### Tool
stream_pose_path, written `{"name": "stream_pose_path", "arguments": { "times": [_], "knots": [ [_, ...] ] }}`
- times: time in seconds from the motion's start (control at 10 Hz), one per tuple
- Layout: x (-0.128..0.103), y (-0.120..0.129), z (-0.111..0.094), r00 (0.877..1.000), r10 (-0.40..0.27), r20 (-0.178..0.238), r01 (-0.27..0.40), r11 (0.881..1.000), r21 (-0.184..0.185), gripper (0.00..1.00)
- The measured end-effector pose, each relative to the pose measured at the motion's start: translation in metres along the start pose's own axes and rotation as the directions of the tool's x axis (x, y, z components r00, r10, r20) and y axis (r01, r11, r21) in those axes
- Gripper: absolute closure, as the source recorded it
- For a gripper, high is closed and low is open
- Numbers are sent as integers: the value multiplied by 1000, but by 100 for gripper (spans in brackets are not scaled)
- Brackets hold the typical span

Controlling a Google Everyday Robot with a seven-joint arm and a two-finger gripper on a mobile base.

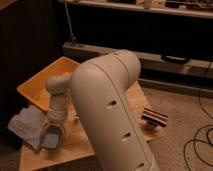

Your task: Place sponge in plastic cup

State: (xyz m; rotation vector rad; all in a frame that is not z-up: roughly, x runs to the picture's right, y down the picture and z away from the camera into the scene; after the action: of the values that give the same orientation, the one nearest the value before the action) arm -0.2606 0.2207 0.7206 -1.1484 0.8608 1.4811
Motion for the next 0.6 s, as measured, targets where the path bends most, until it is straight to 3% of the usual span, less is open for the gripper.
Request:
{"name": "stream_pose_path", "arguments": {
  "times": [0.6],
  "knots": [
    [-1,0,1,1000,-5,0,5,1000,2,20]
  ]
}}
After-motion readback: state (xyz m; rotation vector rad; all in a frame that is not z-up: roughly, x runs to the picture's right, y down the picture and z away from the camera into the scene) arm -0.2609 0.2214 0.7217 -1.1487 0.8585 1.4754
